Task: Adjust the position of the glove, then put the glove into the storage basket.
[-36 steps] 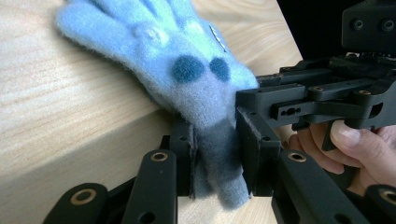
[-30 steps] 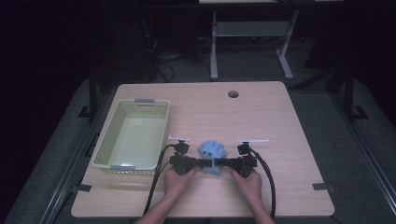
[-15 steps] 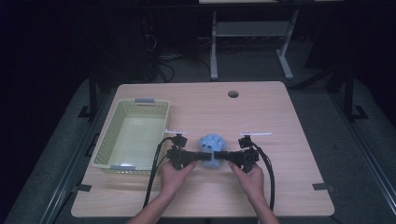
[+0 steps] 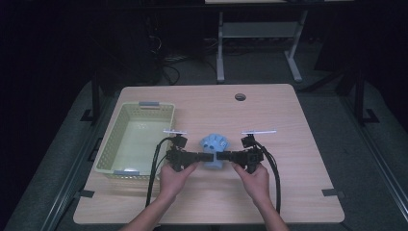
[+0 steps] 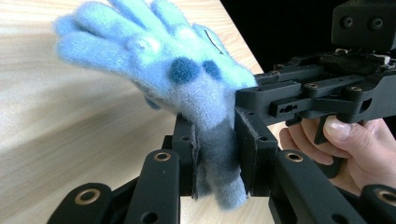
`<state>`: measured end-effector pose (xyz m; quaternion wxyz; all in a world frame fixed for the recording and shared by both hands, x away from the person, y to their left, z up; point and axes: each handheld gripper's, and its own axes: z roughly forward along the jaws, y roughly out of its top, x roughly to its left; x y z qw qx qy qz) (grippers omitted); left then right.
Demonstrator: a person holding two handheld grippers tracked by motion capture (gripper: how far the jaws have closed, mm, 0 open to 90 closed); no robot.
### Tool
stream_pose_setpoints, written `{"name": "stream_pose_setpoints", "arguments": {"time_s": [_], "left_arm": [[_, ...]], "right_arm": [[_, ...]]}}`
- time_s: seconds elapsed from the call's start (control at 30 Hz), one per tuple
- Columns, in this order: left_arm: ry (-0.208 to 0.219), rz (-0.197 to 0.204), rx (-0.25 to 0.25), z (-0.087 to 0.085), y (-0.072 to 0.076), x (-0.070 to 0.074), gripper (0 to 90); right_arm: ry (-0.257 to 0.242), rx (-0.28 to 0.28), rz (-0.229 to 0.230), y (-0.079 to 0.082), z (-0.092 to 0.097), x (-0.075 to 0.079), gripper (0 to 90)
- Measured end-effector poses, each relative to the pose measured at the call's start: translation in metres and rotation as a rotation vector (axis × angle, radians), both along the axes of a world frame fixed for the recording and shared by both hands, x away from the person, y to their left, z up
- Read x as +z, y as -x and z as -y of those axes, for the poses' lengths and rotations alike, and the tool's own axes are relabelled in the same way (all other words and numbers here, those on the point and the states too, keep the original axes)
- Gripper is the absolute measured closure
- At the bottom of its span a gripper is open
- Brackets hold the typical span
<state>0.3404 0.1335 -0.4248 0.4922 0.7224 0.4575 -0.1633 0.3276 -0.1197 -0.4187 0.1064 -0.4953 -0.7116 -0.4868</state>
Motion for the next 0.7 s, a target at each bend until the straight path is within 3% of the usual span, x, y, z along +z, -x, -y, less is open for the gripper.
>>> {"name": "stream_pose_setpoints", "arguments": {"time_s": [0.17,0.27,0.7], "left_arm": [[-0.004,0.01,0.002,-0.005,0.0,0.005,70.4],[-0.002,0.015,-0.002,-0.008,-0.001,0.007,70.4],[-0.011,0.026,0.005,-0.016,-0.001,0.012,70.2]], "right_arm": [[0.004,0.013,0.009,-0.002,-0.005,0.005,79.5],[0.032,0.022,0.017,-0.003,-0.01,0.011,79.4],[0.029,0.041,0.018,-0.007,-0.016,0.015,79.2]]}}
